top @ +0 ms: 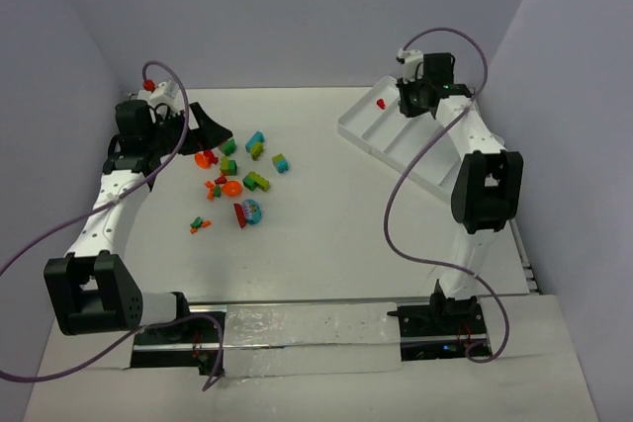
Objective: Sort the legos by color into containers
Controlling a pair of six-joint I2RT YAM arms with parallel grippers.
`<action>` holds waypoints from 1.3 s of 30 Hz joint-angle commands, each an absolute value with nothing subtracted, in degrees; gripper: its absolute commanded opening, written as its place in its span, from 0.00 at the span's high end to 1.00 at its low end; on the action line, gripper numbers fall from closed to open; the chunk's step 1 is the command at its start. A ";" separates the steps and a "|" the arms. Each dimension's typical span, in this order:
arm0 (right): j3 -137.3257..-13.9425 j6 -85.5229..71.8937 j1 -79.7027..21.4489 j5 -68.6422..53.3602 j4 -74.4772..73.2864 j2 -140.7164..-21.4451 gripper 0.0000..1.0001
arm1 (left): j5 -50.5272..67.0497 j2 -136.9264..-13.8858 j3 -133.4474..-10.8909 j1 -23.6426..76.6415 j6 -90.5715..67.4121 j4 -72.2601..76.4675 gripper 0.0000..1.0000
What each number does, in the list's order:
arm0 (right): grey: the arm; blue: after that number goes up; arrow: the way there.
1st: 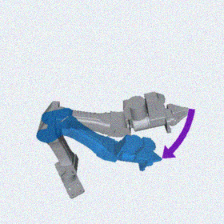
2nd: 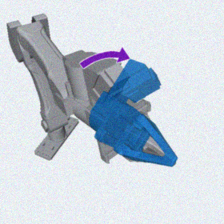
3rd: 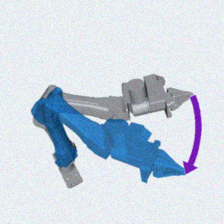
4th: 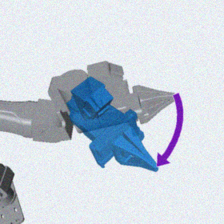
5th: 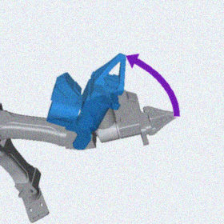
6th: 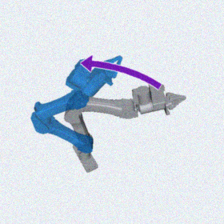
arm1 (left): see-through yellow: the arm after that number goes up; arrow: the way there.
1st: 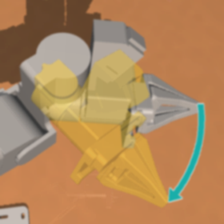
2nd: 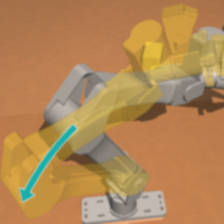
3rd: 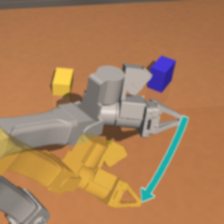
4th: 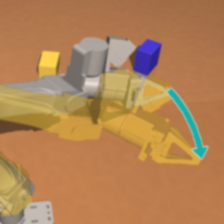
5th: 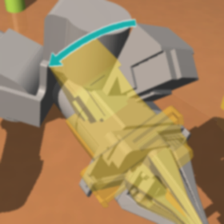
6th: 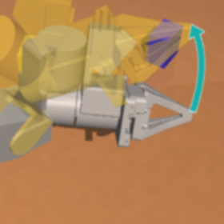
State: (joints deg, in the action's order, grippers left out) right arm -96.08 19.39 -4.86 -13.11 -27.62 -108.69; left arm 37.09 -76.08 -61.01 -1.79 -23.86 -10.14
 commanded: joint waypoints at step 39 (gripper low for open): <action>-133.47 7.69 1.98 -10.75 -33.48 -136.30 0.30 | 27.48 -80.55 -66.71 -5.65 0.68 -27.39 0.02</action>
